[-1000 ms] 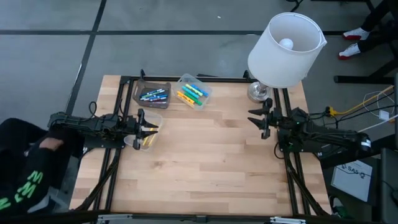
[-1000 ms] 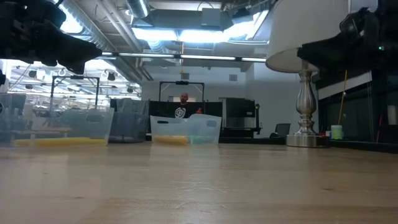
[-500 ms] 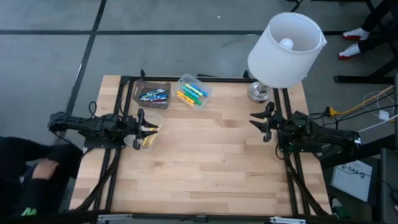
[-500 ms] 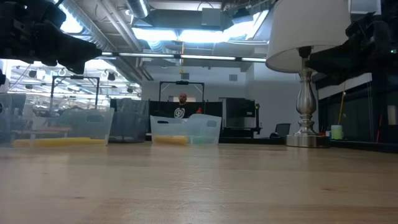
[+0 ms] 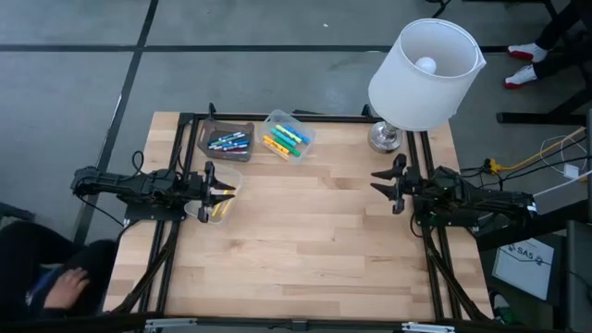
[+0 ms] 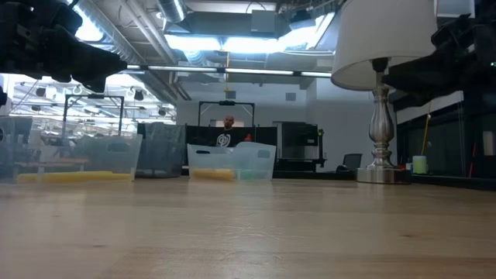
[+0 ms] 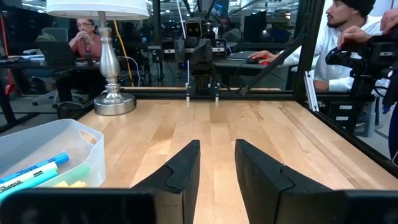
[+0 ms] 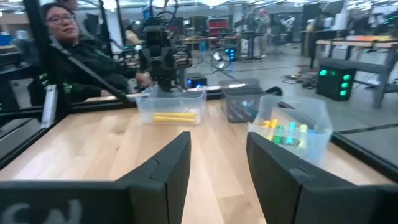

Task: Pick & Place Markers
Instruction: Return to Home Position

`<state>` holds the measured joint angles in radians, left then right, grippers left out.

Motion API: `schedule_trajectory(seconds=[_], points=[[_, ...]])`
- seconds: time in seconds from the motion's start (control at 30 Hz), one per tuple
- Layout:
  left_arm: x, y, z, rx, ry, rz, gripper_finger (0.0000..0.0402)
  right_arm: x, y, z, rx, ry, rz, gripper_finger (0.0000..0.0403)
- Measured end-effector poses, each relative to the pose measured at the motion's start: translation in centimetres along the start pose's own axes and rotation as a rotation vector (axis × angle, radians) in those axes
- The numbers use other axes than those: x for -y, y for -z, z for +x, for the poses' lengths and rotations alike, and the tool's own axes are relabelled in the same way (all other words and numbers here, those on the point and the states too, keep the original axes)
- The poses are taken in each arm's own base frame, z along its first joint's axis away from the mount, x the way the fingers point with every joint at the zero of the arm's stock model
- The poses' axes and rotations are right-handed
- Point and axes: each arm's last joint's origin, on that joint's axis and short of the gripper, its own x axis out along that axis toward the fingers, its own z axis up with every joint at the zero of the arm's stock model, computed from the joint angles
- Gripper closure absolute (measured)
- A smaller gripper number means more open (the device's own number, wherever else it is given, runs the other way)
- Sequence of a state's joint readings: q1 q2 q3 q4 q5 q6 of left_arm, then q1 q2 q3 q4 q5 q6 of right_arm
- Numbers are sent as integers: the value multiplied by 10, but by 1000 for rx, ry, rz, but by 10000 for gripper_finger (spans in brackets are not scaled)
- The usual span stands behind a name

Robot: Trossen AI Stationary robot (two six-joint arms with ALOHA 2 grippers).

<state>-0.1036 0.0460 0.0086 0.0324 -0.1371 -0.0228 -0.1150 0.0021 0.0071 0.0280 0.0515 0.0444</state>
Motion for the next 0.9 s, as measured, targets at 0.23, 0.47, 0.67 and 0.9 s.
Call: schedule_trajectory(seconds=[0.23,0.47,0.67,0.9], points=[[0,0,0,0,0,0,303,-2,1,0,-15,-61,0,247],[0,0,0,0,0,0,306,-2,1,0,-14,-62,0,247],[0,0,0,0,1,0,302,-2,1,0,-14,-62,0,247],[0,0,0,1,1,0,306,-2,1,0,-14,-62,0,247]])
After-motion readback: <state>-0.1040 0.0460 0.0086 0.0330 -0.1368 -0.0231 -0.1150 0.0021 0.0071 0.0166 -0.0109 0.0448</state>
